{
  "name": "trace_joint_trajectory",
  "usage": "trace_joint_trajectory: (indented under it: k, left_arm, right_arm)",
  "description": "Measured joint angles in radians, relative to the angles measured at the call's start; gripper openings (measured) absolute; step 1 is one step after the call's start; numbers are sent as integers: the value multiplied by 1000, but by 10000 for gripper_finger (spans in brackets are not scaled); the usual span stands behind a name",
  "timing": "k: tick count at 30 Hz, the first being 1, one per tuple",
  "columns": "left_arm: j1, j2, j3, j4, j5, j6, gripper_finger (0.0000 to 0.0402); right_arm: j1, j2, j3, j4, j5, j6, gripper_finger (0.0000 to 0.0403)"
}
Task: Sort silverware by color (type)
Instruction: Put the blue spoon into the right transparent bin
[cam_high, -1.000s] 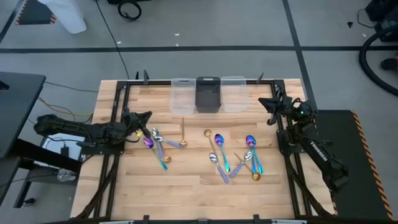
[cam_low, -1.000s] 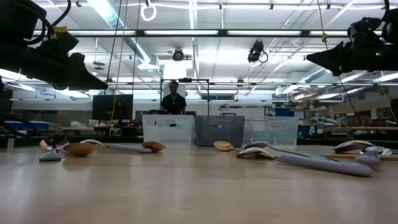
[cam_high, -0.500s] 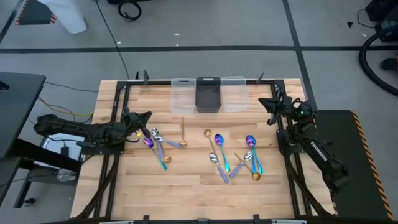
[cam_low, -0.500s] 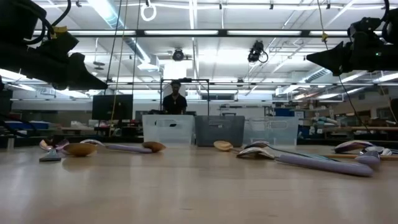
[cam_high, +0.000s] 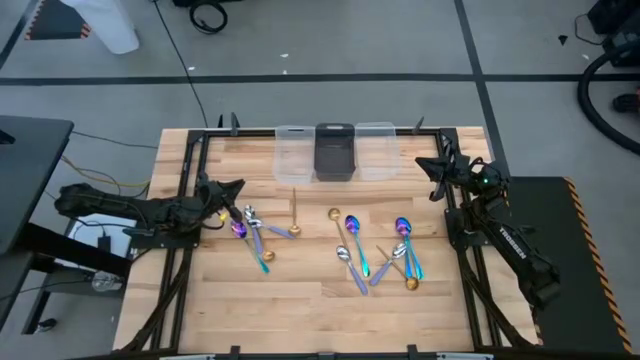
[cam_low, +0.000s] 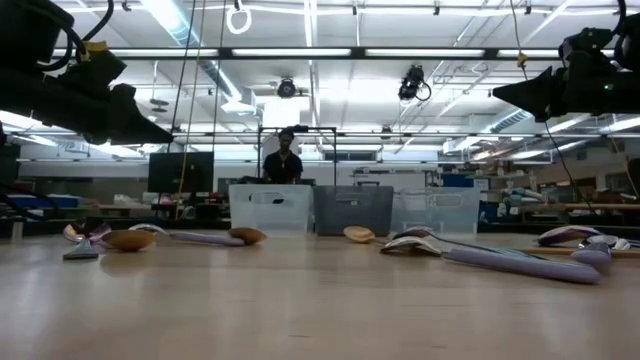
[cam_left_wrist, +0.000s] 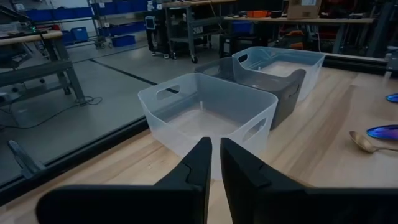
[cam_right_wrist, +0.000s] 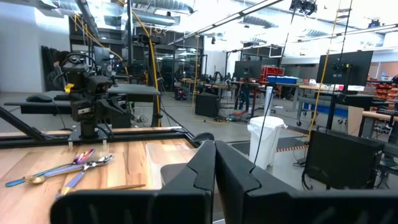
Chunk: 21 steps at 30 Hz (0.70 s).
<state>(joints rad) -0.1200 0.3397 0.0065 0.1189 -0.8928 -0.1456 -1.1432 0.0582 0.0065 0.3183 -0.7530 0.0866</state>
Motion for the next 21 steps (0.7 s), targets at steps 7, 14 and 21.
trace_joint_trajectory:
  k: [7,14,21]
  left_arm:
    - [0,0,0,1,0,0,43]
    - [0,0,0,1,0,0,43]
    - [0,0,0,43,0,-160,43]
  right_arm:
    - [0,0,0,0,0,0,20]
    - [0,0,0,0,0,0,20]
    - [0,0,0,1,0,-1,20]
